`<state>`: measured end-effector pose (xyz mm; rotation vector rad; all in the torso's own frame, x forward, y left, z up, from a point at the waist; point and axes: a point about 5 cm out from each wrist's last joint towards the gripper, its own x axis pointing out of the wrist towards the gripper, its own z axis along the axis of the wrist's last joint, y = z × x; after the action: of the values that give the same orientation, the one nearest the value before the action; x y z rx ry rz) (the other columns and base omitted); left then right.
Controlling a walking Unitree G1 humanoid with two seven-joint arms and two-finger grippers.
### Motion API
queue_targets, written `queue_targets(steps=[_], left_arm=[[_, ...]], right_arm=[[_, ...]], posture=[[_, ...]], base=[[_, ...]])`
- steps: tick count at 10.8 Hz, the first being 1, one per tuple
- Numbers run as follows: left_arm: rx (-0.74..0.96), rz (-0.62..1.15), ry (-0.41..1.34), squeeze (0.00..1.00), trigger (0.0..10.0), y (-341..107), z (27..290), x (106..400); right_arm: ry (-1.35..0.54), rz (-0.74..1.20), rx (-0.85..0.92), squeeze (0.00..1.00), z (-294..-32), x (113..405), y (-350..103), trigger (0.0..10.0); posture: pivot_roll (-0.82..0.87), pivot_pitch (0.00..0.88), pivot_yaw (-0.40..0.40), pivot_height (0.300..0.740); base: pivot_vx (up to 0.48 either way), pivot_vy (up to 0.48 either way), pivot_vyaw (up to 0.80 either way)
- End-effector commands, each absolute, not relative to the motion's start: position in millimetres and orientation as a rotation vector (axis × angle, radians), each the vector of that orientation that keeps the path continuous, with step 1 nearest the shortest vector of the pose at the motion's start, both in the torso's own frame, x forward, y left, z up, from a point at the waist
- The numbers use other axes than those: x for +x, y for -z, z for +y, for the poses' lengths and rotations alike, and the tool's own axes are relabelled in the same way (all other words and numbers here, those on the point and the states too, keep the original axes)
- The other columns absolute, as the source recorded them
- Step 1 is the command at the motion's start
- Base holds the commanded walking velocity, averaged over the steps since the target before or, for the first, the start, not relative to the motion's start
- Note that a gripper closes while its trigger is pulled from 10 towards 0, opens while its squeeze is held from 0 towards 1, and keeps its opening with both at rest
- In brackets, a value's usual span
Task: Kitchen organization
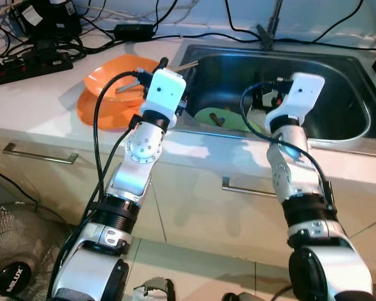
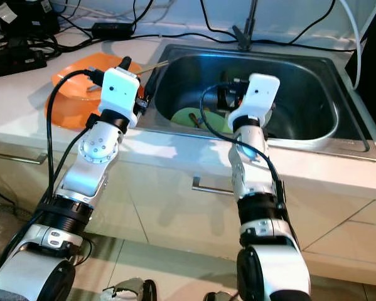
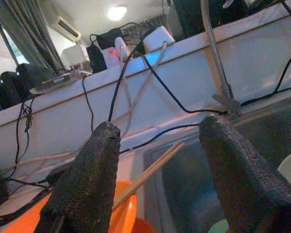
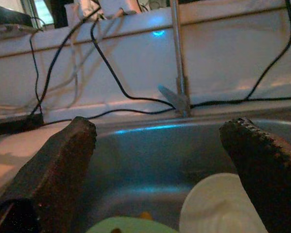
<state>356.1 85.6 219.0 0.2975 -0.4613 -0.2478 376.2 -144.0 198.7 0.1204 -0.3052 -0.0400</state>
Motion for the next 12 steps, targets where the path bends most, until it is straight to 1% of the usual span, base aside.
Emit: queue_targets(steps=[1, 4, 6, 12], left_arm=[[0.284, -0.464, 0.238, 0.00, 10.0, -220, 86, 358], [0.287, -0.437, 0.169, 0.00, 10.0, -218, 96, 361], [0.290, -0.440, 0.159, 0.00, 10.0, -217, 99, 360], [0.292, -0.471, 0.141, 0.00, 10.0, -228, 99, 363]], right_arm=[[0.016, -0.326, 0.128, 0.00, -141, 379, -206, 10.0], [-0.008, -0.305, 0.117, 0.00, -135, 380, -203, 10.0], [-0.002, -0.286, 0.127, 0.00, -134, 380, -197, 10.0], [-0.003, -0.299, 0.130, 0.00, -133, 386, -205, 10.0]], posture=[[0.05, 0.000, 0.007, 0.740], [0.07, 0.000, -0.014, 0.740], [0.07, 0.000, 0.000, 0.740], [0.07, 0.000, -0.007, 0.740]], base=[[0.000, 0.000, 0.00], [0.000, 0.000, 0.00], [0.000, 0.000, 0.00], [0.270, 0.000, 0.00]])
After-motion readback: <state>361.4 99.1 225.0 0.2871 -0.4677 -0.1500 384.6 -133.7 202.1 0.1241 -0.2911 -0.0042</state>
